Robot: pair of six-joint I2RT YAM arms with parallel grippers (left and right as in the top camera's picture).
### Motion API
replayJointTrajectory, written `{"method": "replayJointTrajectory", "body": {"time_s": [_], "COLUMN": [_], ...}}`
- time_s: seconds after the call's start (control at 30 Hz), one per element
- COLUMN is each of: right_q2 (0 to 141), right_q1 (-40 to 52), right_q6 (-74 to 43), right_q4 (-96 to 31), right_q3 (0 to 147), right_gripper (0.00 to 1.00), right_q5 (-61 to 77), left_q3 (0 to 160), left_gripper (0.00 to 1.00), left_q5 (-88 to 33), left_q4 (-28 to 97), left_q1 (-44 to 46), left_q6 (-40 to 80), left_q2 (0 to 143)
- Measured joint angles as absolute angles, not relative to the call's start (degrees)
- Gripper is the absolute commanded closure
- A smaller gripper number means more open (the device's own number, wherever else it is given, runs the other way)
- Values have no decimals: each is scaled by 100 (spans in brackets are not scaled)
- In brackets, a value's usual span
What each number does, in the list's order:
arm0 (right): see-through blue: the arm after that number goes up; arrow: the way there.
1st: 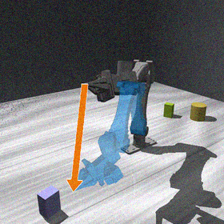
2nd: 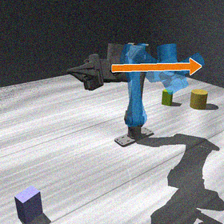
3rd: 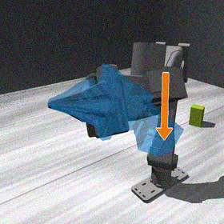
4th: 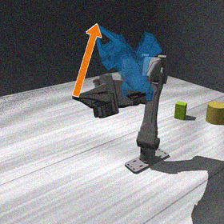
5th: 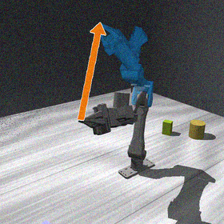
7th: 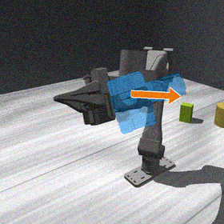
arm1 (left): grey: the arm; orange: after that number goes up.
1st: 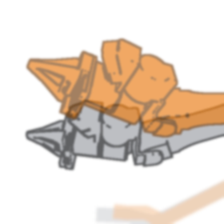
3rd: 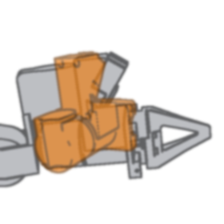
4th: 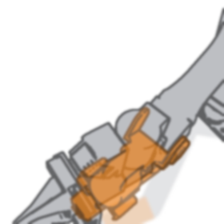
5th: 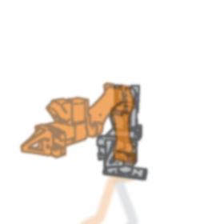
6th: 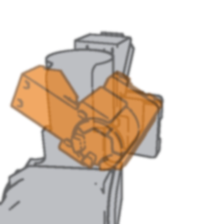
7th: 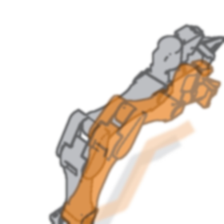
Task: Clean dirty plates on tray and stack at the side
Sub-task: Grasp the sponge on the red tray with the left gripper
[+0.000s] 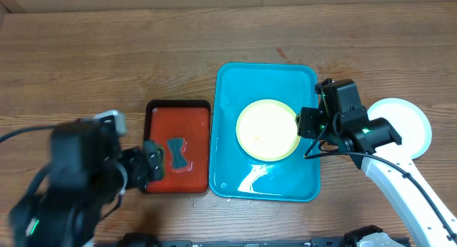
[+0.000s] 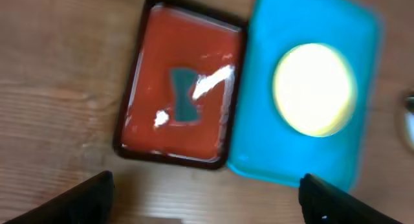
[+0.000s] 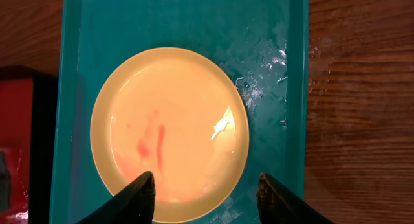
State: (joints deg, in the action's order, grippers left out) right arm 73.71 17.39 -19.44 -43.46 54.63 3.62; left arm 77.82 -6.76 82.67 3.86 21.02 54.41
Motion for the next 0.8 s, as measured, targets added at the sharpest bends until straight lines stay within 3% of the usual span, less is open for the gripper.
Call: {"method": "replayJointTrajectory", "body": {"time_s": [0.33,0.43,0.53,0.57,0.67,0.8], "right_q2": [7371,7371,7371,7371,7373,7371], "right_q1": [1739,1739,1739,1739,1739,1739], "right_q6": [-1944,-1942,-1944,-1944,-1944,-1942], "right_q4": [-4342,-4331,-4331,-4331,-4344,-4372], "right_q3": [5463,5463,5463,5463,5463,5463], "right_gripper": [48,48,48,49,51,53], "right_q5": [408,410,410,410,412,410], "left_q3": [5293,5109,5061,5059,5059,5068], "left_gripper": [37,53,59,64,96,96], "left_q5": [-497,-515,-462,-432,-357,-388], "left_q4": [6134,5664,5347,5312,5140,4952], "left_q1": [510,755,1009,1055,1127,1127], "left_q6": [2403,2403,2515,2558,2853,3076], "left_q2": [7166,7762,8436,8591,9159,9588]}}
